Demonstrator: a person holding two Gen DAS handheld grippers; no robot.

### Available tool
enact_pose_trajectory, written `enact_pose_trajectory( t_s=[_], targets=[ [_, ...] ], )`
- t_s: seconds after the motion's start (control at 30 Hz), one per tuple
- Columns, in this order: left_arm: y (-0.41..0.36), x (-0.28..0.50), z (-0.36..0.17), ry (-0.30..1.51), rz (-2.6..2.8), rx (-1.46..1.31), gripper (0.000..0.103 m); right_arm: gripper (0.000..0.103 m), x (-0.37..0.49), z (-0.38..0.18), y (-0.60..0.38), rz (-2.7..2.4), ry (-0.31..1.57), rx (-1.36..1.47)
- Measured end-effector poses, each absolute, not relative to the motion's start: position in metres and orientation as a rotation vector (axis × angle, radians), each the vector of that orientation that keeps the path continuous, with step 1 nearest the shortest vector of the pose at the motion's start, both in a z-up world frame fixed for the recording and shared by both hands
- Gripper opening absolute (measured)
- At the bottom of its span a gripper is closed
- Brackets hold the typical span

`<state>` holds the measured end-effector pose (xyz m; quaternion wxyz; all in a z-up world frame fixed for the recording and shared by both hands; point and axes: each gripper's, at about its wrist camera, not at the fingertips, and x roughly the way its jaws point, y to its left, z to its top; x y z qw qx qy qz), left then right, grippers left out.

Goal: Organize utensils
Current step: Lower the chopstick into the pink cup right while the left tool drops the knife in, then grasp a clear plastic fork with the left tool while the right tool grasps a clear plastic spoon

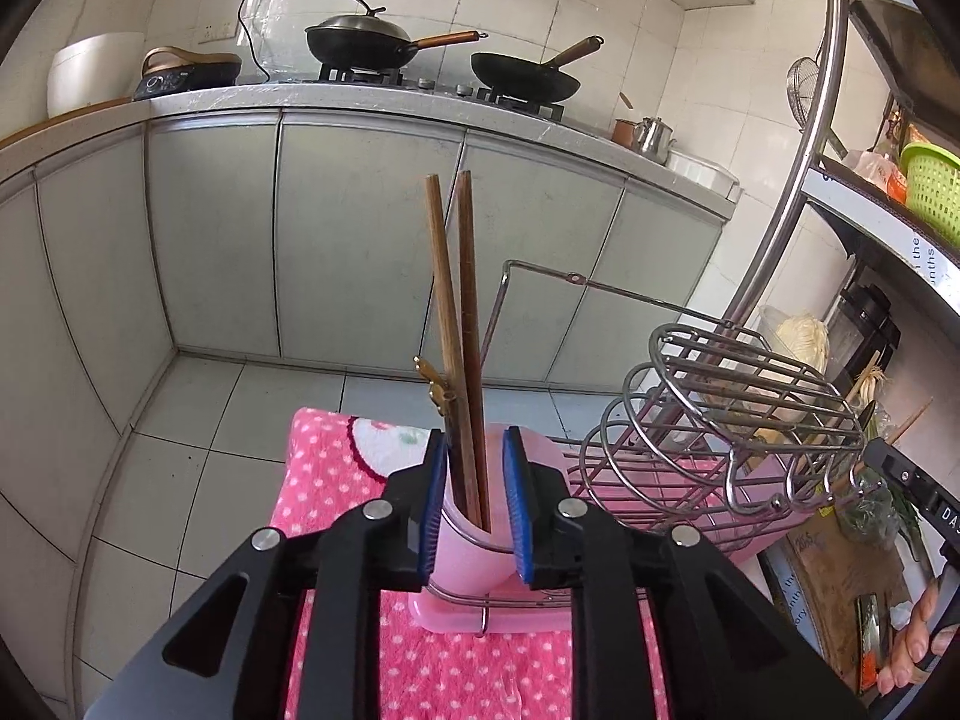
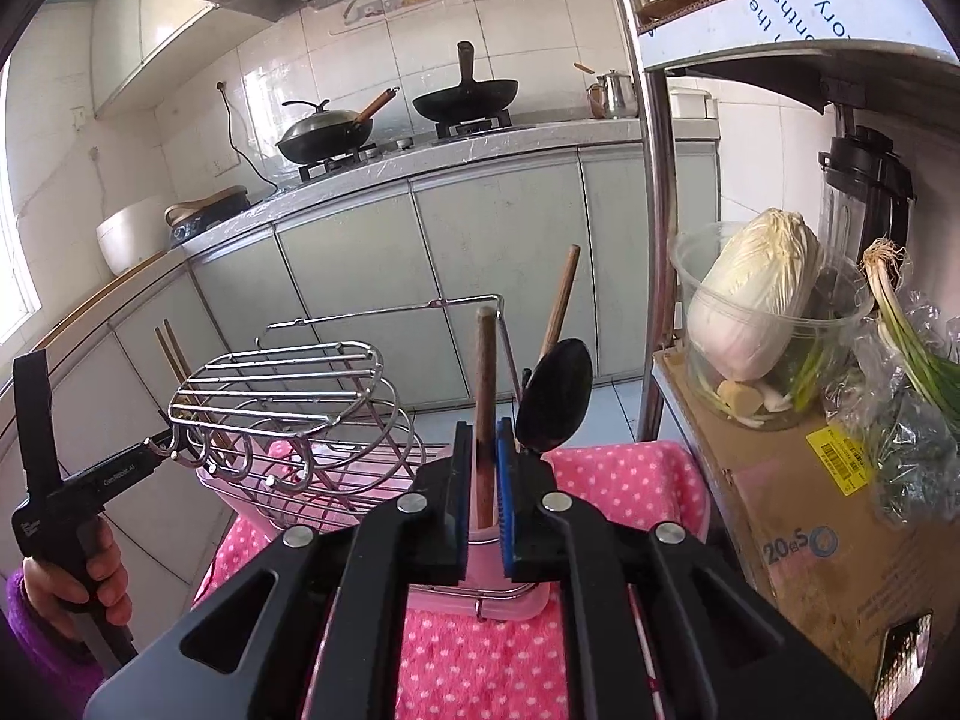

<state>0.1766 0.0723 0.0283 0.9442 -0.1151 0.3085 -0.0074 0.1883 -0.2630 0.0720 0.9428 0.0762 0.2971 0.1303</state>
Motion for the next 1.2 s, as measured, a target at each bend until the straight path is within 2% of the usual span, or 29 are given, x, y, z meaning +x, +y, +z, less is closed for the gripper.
enact_pose_trajectory(
  t_s=[0.03,0.1,0.13,0.4,0.67,0.93,1.2],
  targets=[
    [0.073,0.175,0.029,0.625,-0.015,-0.233,0.022,0.024,0.186,0.072,-0.264,0.261,0.6,0.155],
    [0.073,0.171,0.03,0.618,-0.017,-0.233,0.026,0.033,0.183,0.074,-0.266,0.256,0.586,0.159],
    [0.073,0.169,0.031,0.616,-0.021,-0.234,0.027,0.034,0.181,0.074,-0.268,0.251,0.581,0.161],
    [0.075,0.141,0.032,0.612,-0.038,-0.244,0.027,0.034,0.158,0.083,-0.276,0.226,0.547,0.156],
    [0.064,0.113,0.008,0.703,-0.085,-0.245,0.027,0.034,0.114,0.075,-0.276,0.259,0.542,0.181],
    [0.047,0.108,-0.041,0.899,-0.14,-0.261,0.027,0.034,0.097,0.039,-0.247,0.331,0.676,0.109],
    [0.037,0.114,-0.08,1.063,-0.159,-0.315,0.026,0.035,0.102,-0.017,-0.226,0.361,0.898,0.125]
  ],
)
